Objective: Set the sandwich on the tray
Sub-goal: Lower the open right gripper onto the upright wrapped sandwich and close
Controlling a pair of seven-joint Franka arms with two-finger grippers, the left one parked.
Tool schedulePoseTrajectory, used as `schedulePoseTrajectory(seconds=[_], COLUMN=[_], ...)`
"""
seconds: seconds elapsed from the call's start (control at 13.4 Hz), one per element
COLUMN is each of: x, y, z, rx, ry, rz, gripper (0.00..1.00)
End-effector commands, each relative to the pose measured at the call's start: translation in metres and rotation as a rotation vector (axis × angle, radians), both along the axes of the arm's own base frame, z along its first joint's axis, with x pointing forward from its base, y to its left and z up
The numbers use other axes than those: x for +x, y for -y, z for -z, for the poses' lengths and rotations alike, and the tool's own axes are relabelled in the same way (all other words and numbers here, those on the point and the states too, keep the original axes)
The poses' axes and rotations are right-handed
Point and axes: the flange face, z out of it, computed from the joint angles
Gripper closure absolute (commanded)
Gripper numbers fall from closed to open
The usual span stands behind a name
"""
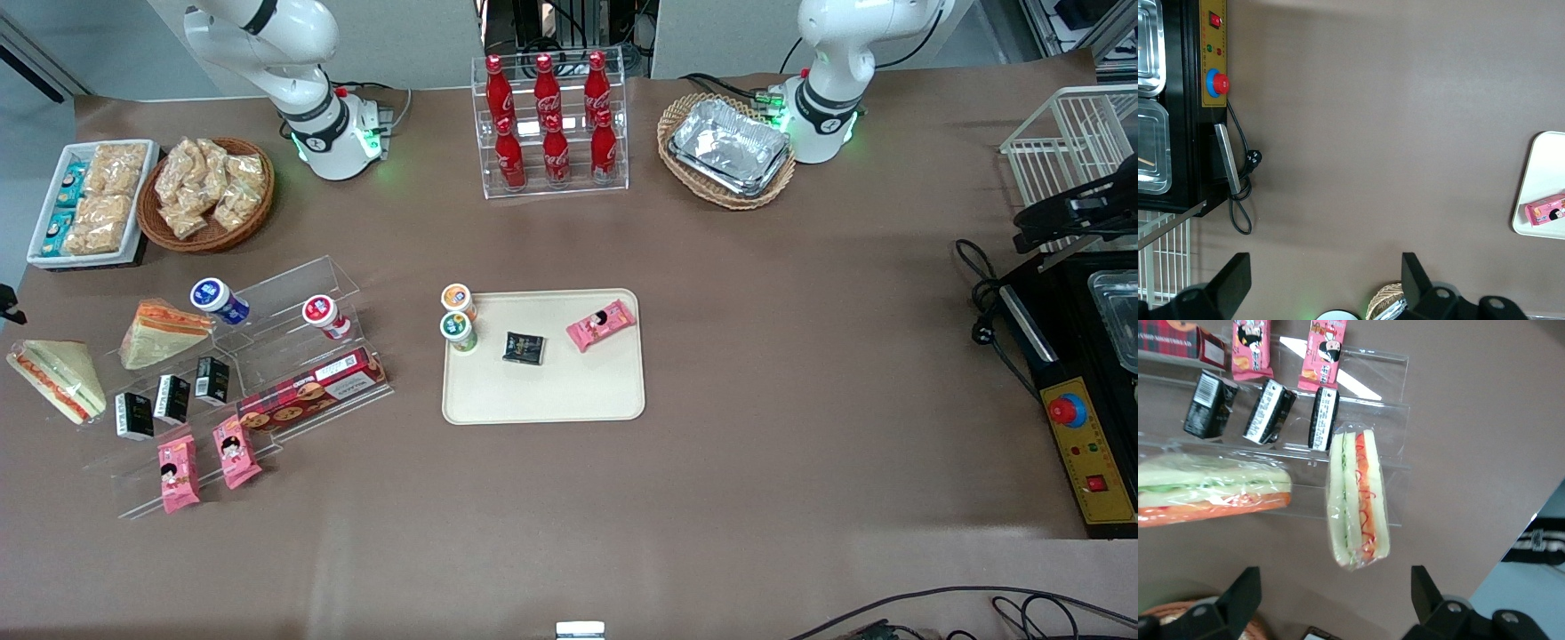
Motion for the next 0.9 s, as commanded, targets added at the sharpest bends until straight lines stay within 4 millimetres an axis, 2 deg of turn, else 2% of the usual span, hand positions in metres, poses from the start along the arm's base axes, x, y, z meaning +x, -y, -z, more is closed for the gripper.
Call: schedulePoseTrajectory(seconds=[0.0, 0.3, 0.6, 0.82], x=[0.006, -0.008, -0.016, -0.014], y=[0.019, 0.029, 0.026, 0.024], z=[0.034, 0.079, 0.103, 0.105], rx=[-0.002, 0.036, 0.047, 0.047], ry=[-0.011, 0.042, 0.054, 0.058], rz=[-0.028, 0.005, 0.022, 0.028], gripper=[0.0, 0.0, 0.0, 0.02])
